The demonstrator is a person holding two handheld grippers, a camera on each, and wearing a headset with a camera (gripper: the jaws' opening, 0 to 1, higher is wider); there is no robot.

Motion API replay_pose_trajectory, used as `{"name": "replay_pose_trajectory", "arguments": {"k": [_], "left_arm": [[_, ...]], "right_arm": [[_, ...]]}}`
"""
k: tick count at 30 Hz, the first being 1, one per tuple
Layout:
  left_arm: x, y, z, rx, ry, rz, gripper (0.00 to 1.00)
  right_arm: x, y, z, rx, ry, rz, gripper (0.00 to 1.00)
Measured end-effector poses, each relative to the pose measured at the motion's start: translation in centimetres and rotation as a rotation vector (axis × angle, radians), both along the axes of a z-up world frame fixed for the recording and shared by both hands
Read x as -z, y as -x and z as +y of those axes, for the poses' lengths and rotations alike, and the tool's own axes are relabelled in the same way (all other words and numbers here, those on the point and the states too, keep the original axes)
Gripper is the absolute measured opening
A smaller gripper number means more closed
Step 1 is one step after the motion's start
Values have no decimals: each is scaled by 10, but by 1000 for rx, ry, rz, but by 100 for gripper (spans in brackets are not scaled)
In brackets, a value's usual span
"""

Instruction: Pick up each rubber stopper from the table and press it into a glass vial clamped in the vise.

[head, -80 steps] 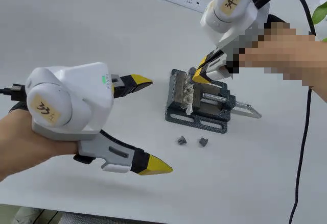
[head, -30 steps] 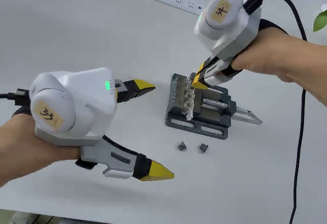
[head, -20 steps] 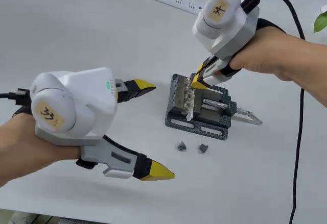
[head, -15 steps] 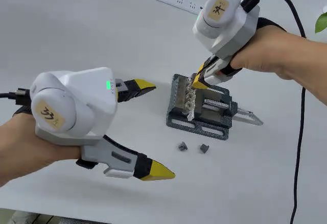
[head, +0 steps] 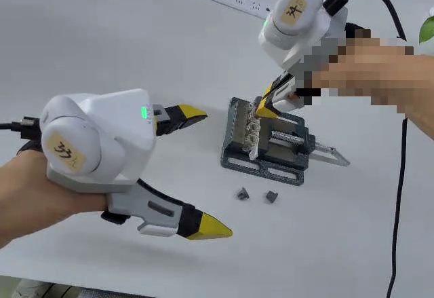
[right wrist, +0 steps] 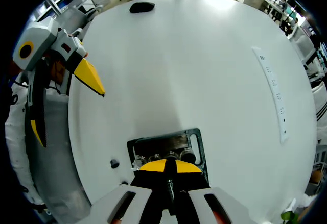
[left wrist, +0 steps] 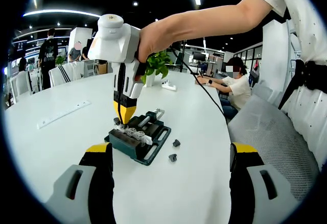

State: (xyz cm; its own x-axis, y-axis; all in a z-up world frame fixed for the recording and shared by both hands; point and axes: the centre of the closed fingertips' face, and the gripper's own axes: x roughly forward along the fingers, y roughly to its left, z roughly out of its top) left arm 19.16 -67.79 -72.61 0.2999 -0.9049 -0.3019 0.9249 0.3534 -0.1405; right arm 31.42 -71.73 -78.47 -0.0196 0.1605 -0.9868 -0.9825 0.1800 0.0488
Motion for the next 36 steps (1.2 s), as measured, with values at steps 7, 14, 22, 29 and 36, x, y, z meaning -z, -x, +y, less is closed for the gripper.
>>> {"name": "replay_pose_trajectory", "arguments": {"k": [7, 14, 22, 29, 36], "left_arm": [[-1, 0, -1, 4, 0, -2, 95], [2, 3, 1, 8, -5, 3, 94], [1, 2, 3, -1, -3, 2, 94], [3, 3, 4, -1, -6, 2, 94], [2, 3, 2, 3, -5, -1, 94]], "right_arm": [[-2, -1, 2, 48, -59, -6, 0], [-2, 5, 3, 43, -72, -23, 0], [-3, 1, 1, 19, -65, -38, 0], [-5, 0, -7, 28, -47, -28, 0], [-5, -1, -7, 25, -53, -34, 0]]}}
